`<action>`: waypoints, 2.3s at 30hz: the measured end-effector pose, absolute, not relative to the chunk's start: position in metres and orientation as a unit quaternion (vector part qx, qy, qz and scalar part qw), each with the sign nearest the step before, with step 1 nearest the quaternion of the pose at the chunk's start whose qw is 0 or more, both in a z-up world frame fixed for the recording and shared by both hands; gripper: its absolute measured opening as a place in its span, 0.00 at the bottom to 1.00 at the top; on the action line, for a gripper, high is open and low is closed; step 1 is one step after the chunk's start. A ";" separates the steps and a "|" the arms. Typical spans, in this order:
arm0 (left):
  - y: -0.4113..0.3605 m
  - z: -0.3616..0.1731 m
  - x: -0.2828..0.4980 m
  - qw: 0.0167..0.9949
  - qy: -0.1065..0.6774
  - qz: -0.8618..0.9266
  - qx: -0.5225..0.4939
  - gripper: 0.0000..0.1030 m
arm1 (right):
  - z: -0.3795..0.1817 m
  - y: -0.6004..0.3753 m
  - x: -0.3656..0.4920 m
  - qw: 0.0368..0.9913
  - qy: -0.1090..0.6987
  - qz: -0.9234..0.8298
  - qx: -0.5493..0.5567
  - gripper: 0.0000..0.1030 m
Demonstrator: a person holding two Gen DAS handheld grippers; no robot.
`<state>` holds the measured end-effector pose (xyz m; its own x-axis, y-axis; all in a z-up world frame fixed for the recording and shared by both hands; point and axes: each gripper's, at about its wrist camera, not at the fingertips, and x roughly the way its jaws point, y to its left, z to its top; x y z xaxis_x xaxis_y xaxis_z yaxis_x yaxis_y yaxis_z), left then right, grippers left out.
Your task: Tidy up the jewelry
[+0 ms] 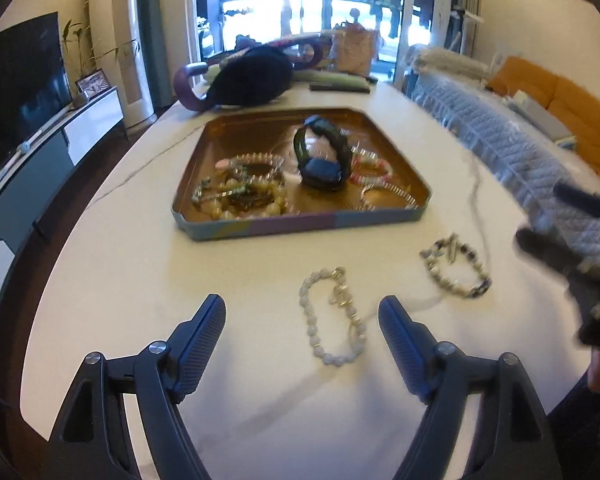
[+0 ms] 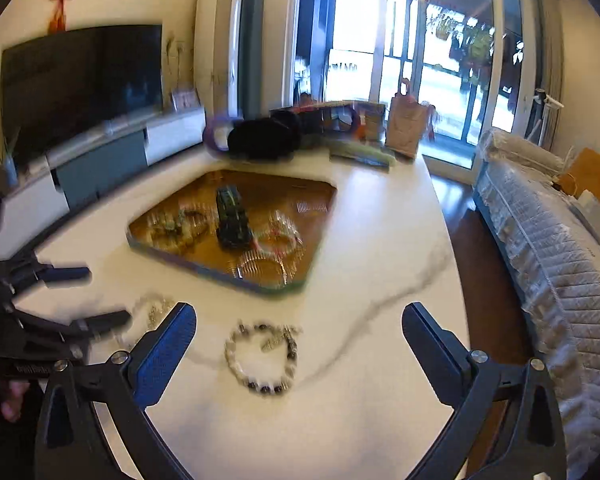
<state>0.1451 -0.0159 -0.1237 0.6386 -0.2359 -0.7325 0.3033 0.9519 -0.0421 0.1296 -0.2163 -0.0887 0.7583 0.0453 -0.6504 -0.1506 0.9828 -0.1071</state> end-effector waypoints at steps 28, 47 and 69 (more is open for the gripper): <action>-0.040 -0.056 0.046 0.917 0.382 -0.069 0.085 1.00 | -0.052 -0.247 0.048 0.946 0.317 0.033 0.053 0.98; -0.035 -0.083 0.096 0.906 0.405 -0.116 0.044 1.00 | -0.079 -0.255 0.085 0.941 0.335 0.036 0.043 1.00; -0.015 -0.149 0.174 0.879 0.461 -0.125 0.001 0.99 | -0.118 -0.241 0.157 0.906 0.390 0.166 -0.004 0.99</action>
